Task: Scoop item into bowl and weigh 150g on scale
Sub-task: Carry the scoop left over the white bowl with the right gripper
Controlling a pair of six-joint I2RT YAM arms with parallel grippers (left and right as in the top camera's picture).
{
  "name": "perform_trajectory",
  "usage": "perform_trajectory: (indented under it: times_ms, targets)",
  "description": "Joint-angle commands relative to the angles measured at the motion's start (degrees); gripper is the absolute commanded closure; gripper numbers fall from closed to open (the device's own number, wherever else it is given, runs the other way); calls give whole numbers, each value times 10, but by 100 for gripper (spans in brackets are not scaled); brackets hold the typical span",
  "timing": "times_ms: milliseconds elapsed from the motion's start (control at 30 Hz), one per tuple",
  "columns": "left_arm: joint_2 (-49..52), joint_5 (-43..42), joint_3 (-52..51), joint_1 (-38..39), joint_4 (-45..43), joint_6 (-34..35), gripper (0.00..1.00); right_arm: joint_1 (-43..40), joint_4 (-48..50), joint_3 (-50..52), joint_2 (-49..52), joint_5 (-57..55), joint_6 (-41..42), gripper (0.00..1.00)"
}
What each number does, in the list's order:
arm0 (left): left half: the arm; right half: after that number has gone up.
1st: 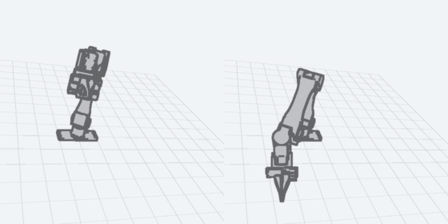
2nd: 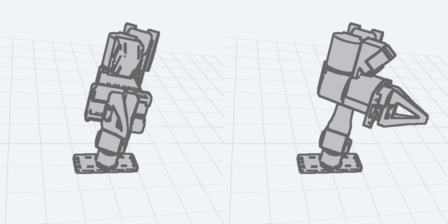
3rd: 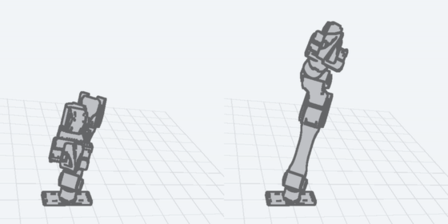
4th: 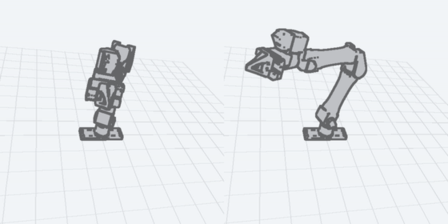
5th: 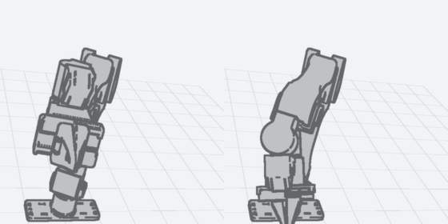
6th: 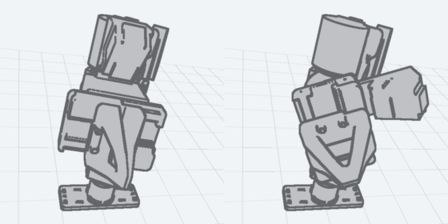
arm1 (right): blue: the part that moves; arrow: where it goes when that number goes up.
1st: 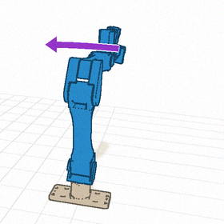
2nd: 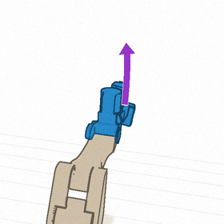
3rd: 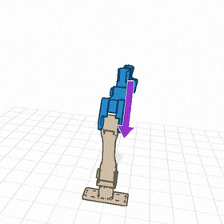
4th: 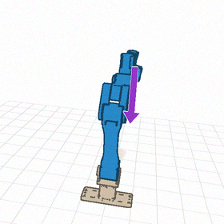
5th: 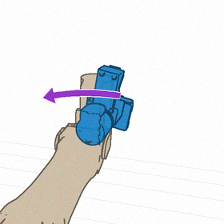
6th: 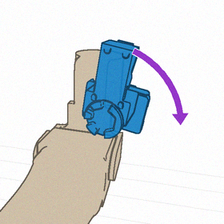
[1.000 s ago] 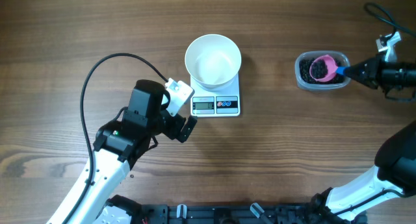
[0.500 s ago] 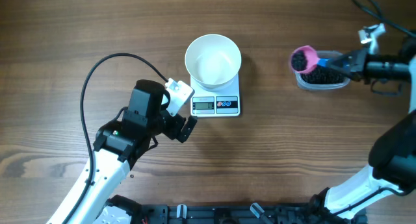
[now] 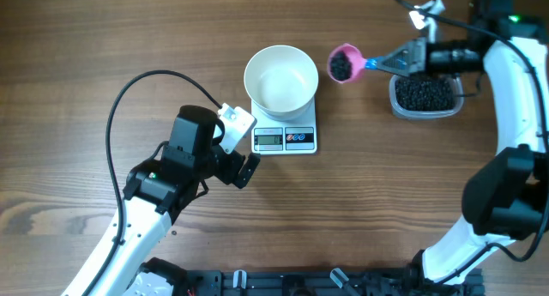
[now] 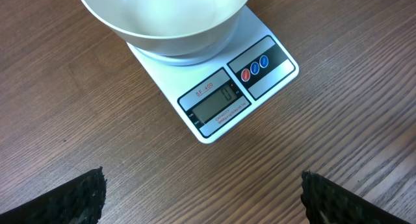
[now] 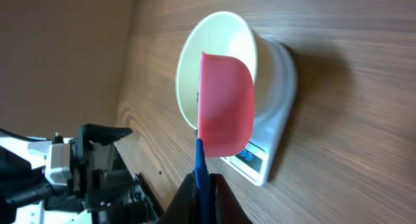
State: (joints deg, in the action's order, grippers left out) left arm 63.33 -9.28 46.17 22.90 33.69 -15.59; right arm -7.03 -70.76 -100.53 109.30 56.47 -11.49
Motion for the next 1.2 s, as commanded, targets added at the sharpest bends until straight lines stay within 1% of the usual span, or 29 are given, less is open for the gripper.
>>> perform_trajectory:
  times_ms: [0,200,333,433,533,733,900,1167]
  targets:
    - [2,-3,-2,-3,0,-5,0,46,19,-32,7,-27,60,96]
    - [2,-3,-2,-2,0,-5,0,121,55,-35,7,-107,107,96]
    - [2,-3,-2,-2,0,-5,0,179,85,-35,7,-197,136,96]
    - [2,-3,-2,-3,0,-5,0,211,102,-35,7,-263,148,96]
    - [2,-3,-2,-2,0,-5,0,231,119,-35,7,-303,161,96]
    - [2,-3,-2,-2,0,-5,0,259,142,-35,7,-363,159,96]
    - [2,-3,-2,-2,0,-5,0,286,146,-35,7,-443,127,96]
    - [2,-3,-2,-2,0,-5,0,304,170,-35,8,-485,97,96]
